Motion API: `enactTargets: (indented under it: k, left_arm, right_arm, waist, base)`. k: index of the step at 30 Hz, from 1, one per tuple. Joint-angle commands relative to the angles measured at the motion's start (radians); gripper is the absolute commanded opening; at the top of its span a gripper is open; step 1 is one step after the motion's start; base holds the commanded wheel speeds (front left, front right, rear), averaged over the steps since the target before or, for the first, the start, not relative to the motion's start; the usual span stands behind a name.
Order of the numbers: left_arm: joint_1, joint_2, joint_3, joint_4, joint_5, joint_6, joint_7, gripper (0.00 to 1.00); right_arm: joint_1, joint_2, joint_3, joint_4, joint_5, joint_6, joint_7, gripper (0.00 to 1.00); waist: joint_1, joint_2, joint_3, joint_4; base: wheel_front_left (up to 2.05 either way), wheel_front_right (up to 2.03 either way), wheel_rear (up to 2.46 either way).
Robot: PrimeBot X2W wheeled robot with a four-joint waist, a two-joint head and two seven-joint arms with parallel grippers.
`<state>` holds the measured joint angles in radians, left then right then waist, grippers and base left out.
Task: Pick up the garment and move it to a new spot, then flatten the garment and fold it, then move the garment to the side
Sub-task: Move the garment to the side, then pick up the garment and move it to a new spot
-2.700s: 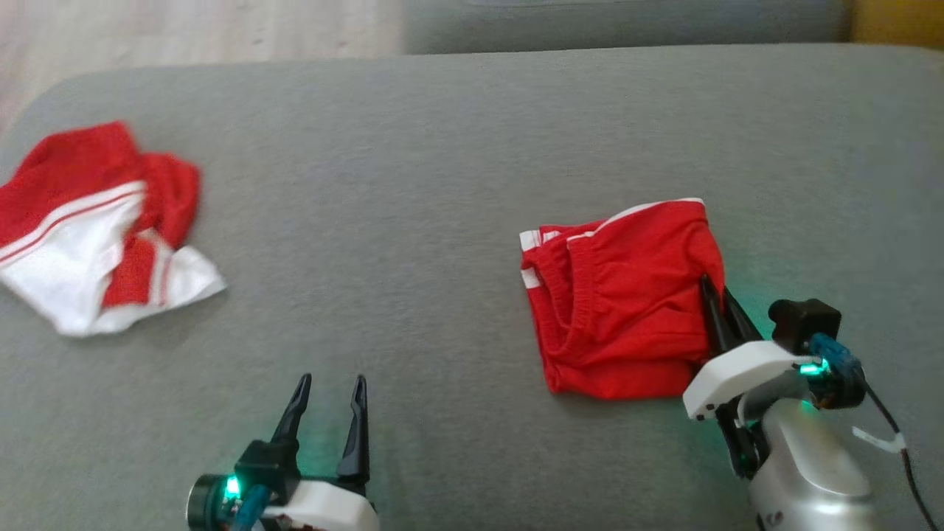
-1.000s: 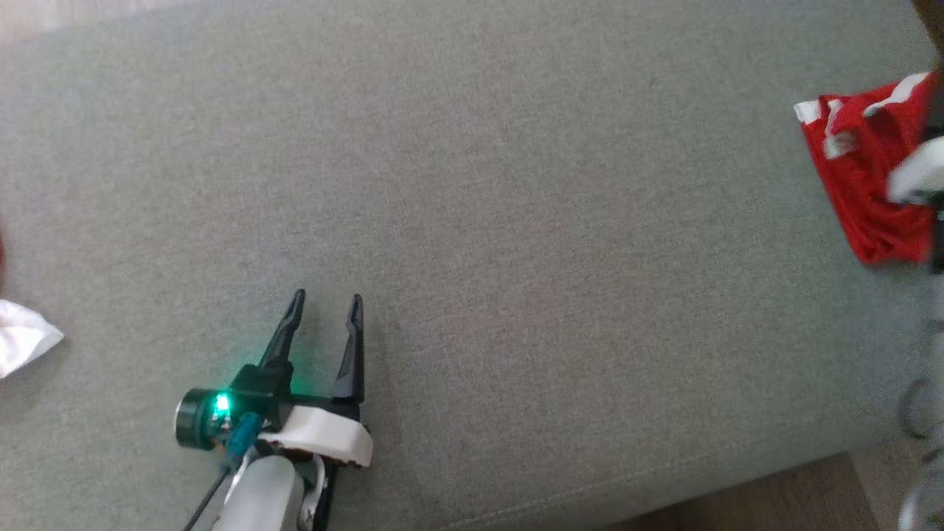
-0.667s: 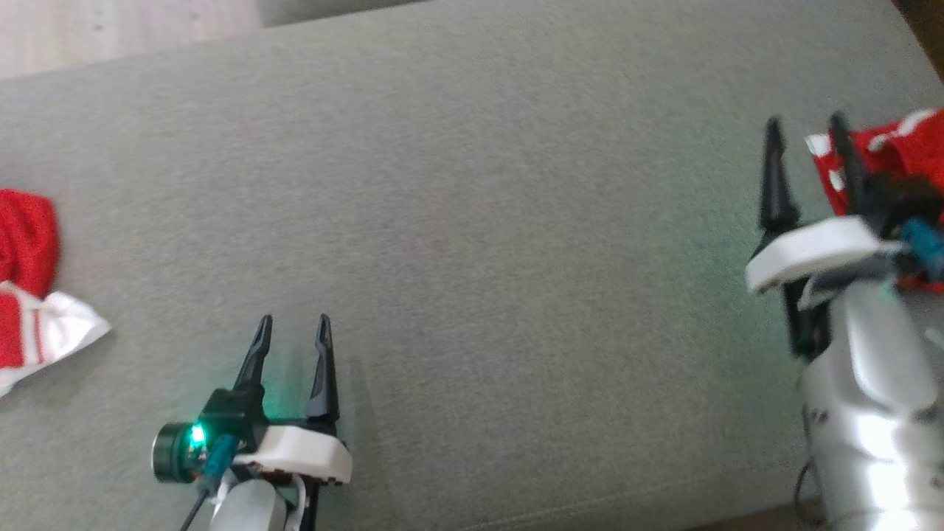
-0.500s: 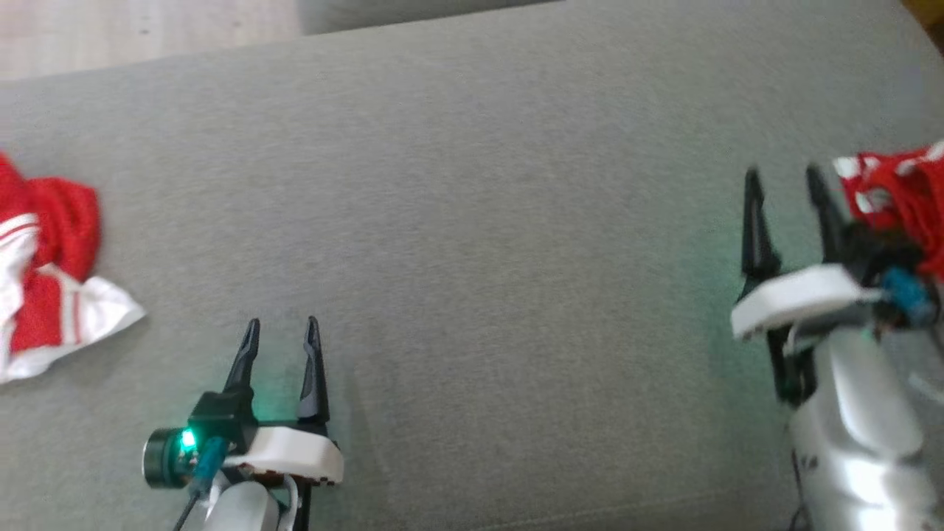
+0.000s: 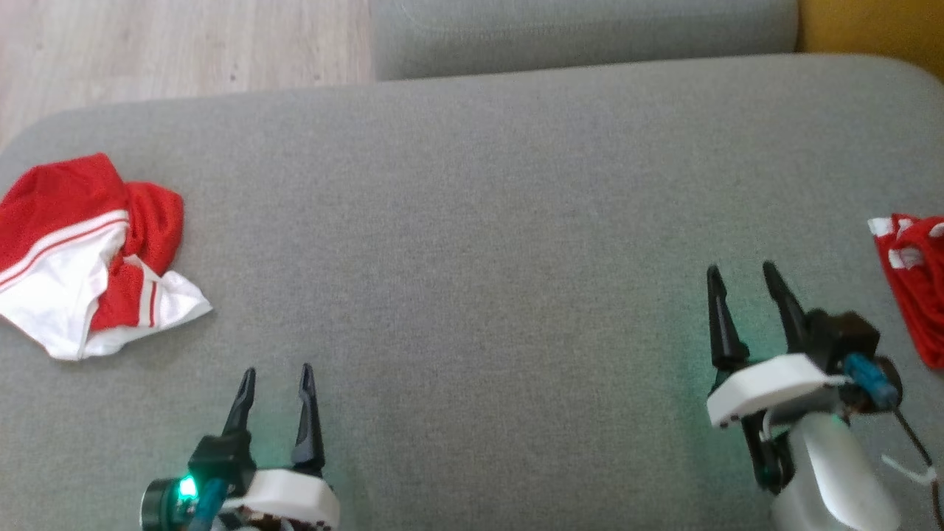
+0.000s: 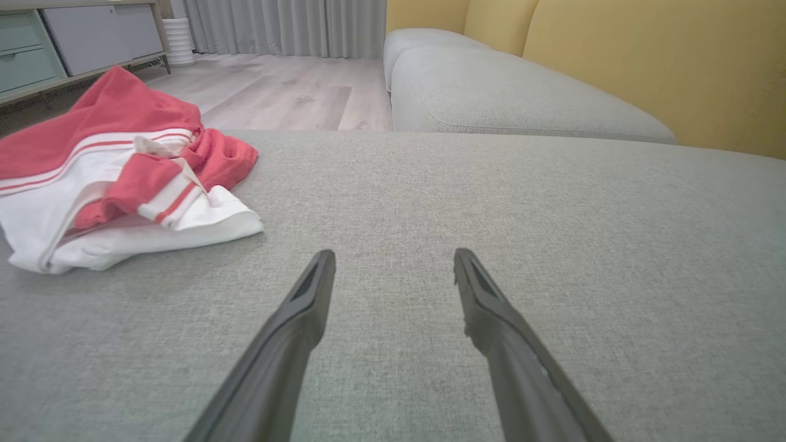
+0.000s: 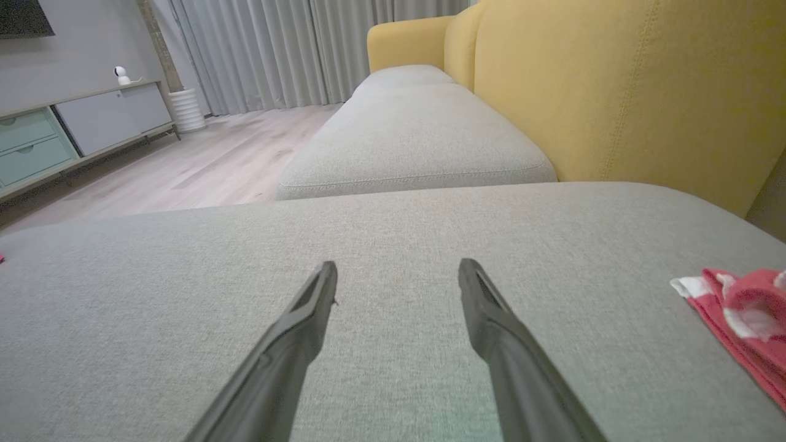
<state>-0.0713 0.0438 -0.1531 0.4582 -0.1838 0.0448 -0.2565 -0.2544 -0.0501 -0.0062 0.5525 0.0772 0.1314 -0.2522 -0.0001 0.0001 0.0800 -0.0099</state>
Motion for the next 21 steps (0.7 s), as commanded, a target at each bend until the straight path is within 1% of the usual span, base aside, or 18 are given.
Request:
enactTargets:
  k: [1, 7, 12, 16, 21]
  left_arm:
    - [-0.011, 0.006, 0.043, -0.032, 0.005, 0.007, -0.005, 1.00]
    - [0.020, 0.006, 0.069, -0.042, -0.002, 0.013, -0.005, 1.00]
    - [0.030, 0.006, 0.086, -0.050, -0.003, 0.014, -0.005, 1.00]
    - [0.026, 0.006, 0.089, -0.059, -0.009, 0.016, -0.005, 1.00]
    - [0.014, 0.006, 0.108, -0.060, -0.036, 0.040, -0.005, 1.00]
  right_arm:
    - [-0.004, 0.000, 0.028, -0.029, 0.013, -0.001, -0.009, 1.00]
    - [0.039, 0.000, 0.060, -0.031, 0.061, -0.001, -0.009, 1.00]
    - [0.062, 0.000, 0.090, -0.040, 0.087, -0.001, -0.009, 1.00]
    - [0.064, 0.000, 0.104, -0.044, 0.090, -0.001, -0.009, 1.00]
    - [0.047, 0.000, 0.150, -0.049, 0.088, -0.001, -0.009, 1.00]
  waist:
    - [0.0001, -0.0001, -0.016, 0.004]
    - [0.0001, -0.0001, -0.051, 0.008]
    - [0.0001, -0.0001, -0.055, 0.019]
    - [0.0001, -0.0001, -0.043, 0.041]
    - [0.0001, -0.0001, -0.011, 0.089]
  base:
    - [0.00, 0.00, 0.00]
    - [0.00, 0.00, 0.00]
    - [0.00, 0.00, 0.00]
    - [0.00, 0.00, 0.00]
    - [0.00, 0.00, 0.00]
